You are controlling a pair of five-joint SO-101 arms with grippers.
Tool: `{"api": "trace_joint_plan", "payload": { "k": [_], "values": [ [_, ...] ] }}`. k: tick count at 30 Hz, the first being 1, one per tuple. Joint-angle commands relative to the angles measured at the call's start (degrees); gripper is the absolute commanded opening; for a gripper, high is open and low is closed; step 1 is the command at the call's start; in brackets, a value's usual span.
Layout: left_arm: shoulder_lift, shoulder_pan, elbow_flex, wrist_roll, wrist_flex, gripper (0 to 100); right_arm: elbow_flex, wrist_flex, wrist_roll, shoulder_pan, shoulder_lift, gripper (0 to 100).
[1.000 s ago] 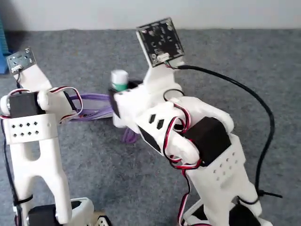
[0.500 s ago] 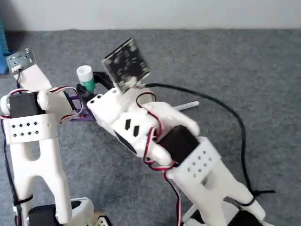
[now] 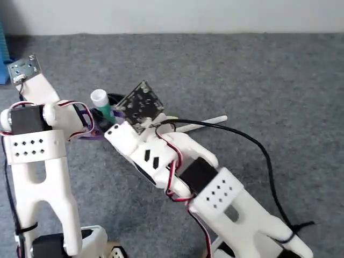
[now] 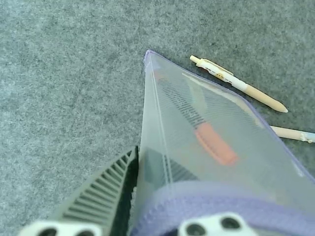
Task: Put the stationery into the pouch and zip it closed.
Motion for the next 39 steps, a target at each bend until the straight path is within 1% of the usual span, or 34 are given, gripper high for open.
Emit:
{"api": "trace_joint_plan", "payload": {
  "k": [1,3,5,11,14,16,20,24,29,32,35,39],
  "values": [
    [0.88,0.0,-1.01,0.53,0.88,1,-0.62,7.52,-4.75,0.92,-5.58,14.4],
    [0.88,0.0,-1.01,0.53,0.88,1,-0.62,10.07,-7.3,2.51,-7.52,17.4],
    [0.88,0.0,-1.01,0.53,0.88,1,-0.62,11.65,-9.67,4.35,-9.45,16.5],
    [0.97,0.0,-1.01,0.53,0.88,1,-0.62,16.92,-13.63,8.31,-13.93,10.2],
    [0.97,0.0,-1.01,0.53,0.88,1,-0.35,18.33,-14.15,11.12,-16.4,5.1],
    [0.97,0.0,-1.01,0.53,0.88,1,-0.18,19.65,-14.15,15.08,-17.1,0.9],
    [0.97,0.0,-1.01,0.53,0.88,1,1.32,24.57,-19.52,25.71,-15.52,1.8],
    [0.97,0.0,-0.92,0.53,0.88,1,2.9,26.77,-22.86,32.31,-7.6,2.4],
    [0.97,0.09,1.63,0.53,0.79,1,1.05,26.51,-28.31,37.23,5.58,3.2],
    [0.88,0.09,2.33,0.53,0.79,1,-2.55,27.03,-30.77,38.73,14.11,10.8],
    [0.88,0.09,2.15,0.53,0.44,1,-7.12,27.03,-30.77,39.16,22.55,19.5],
    [0.88,0.09,2.15,0.53,0.09,1,-15.03,27.03,-30.95,38.99,32.84,20.9]
  ]
}}
